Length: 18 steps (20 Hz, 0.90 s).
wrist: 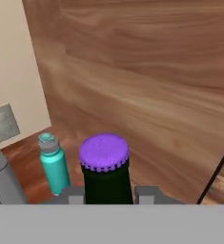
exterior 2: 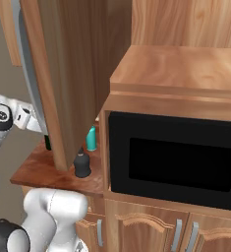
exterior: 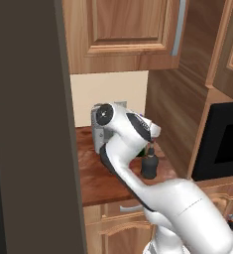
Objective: Sort all alcoholic drinks to one cabinet, and non-alcoholic drinks to the other.
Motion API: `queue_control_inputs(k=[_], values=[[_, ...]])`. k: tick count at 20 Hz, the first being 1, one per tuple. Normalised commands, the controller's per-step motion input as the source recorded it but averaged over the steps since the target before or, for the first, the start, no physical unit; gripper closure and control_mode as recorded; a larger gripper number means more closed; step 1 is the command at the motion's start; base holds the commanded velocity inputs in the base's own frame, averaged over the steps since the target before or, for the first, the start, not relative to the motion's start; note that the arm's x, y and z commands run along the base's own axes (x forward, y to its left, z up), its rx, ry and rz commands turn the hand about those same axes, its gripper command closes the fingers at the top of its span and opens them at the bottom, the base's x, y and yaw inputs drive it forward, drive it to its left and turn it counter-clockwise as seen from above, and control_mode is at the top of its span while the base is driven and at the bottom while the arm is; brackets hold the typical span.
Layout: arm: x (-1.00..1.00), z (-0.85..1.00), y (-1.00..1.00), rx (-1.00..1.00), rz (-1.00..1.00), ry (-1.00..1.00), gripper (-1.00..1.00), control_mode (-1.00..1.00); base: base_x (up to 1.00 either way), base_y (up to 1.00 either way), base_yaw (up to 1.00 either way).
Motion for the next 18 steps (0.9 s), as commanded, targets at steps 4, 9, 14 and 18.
queue_control_inputs(k=[4,9,14,18], values=[[-0.40,0.48,-0.29,0.06,0.28,-0.05,1.00,-1.00,0.00,0.00,0.00],[-0.37,0.43,-0.15,0.02,0.22,-0.01,1.00,-1.00,0.00,0.00,0.00],[-0.31,0.29,-0.05,0.00,0.17,0.00,1.00,-1.00,0.00,0.00,0.00],[-0.23,0.19,0.00,0.00,0.12,0.00,1.00,-1.00,0.00,0.00,0.00]])
